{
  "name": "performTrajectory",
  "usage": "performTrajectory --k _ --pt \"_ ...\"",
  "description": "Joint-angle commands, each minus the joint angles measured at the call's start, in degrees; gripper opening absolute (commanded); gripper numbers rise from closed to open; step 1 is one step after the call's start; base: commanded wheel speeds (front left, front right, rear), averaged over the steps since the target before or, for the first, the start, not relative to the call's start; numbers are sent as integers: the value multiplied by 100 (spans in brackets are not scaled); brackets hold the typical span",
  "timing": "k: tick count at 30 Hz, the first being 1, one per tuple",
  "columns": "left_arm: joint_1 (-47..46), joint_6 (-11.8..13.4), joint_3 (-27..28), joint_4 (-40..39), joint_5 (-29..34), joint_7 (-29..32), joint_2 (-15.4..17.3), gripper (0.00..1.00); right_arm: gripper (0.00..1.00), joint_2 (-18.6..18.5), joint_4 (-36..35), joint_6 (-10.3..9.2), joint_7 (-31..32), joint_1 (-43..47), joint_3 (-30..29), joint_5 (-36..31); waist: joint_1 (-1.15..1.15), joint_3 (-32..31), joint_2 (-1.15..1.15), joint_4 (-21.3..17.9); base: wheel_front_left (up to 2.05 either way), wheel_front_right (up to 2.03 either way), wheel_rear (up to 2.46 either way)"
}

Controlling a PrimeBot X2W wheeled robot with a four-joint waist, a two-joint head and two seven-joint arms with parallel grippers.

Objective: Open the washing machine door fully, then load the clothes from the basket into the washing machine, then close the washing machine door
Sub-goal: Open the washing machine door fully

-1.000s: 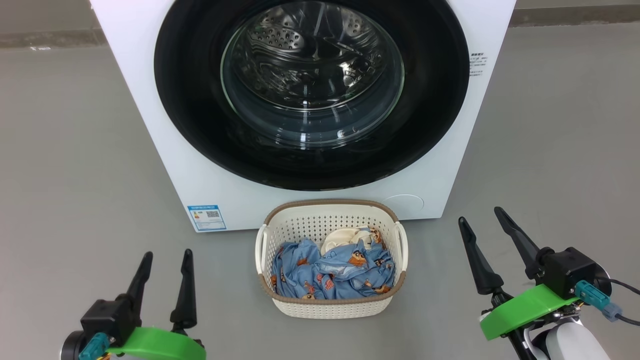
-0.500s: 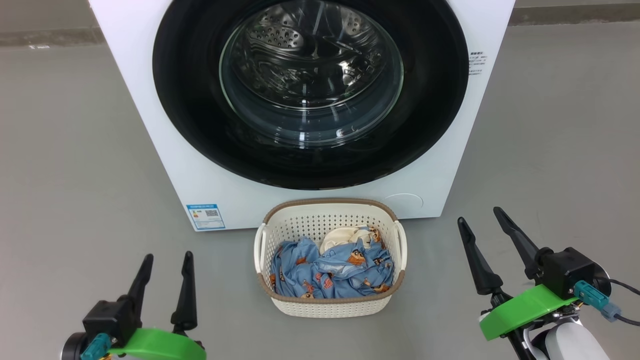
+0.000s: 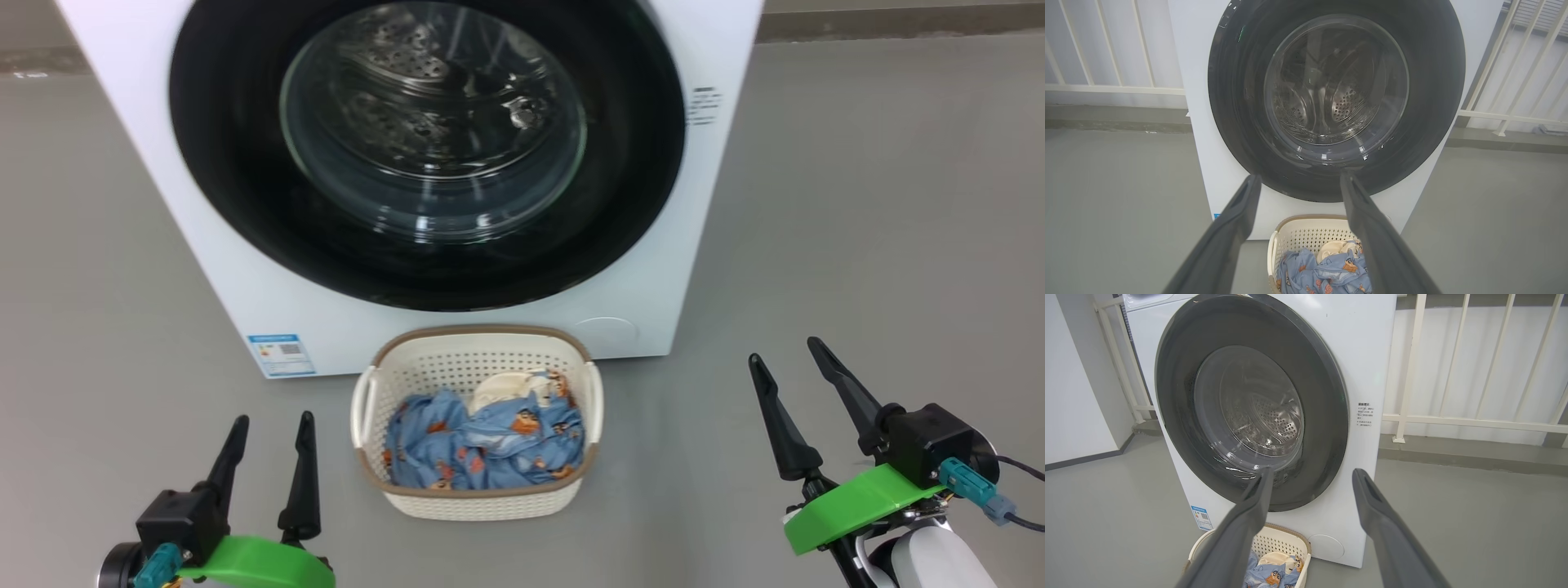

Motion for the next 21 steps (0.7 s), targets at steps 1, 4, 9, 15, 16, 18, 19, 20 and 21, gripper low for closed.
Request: performTrajectory --k 1,4,9,15,16,18,19,20,21 --pt "-294 35 167 -120 20 -37 101 100 100 -20 -169 9 -69 -173 110 -56 0 0 0 -2 123 123 -246" --pt "-296 43 157 -114 16 -37 112 100 100 -16 -177 9 -69 -167 97 -69 0 1 0 -6 123 123 -246" --pt "-294 17 164 -194 -101 -37 101 100 100 -10 -179 9 -69 -167 82 -77 0 1 0 -12 110 110 -220" --pt "-278 12 151 -220 -101 -37 100 100 100 -5 -186 9 -69 -158 70 -79 0 1 0 -10 67 67 -134" --pt "-277 13 148 -218 -101 -37 100 100 100 -5 -187 9 -69 -158 70 -80 0 1 0 -8 40 40 -79" --pt "-277 15 146 -211 -103 -37 100 100 100 -4 -187 9 -69 -158 67 -77 0 0 0 -6 28 28 -56" --pt "-275 16 145 -208 -107 -37 99 100 100 -4 -185 9 -69 -157 65 -73 0 -1 0 -4 16 16 -32" --pt "-273 17 142 -205 -109 -37 99 100 100 -6 -183 9 -69 -157 64 -71 0 -1 0 -2 8 8 -16" --pt "-272 17 139 -205 -110 -37 99 100 100 -8 -182 9 -69 -157 65 -70 0 -2 0 -1 0 0 0"
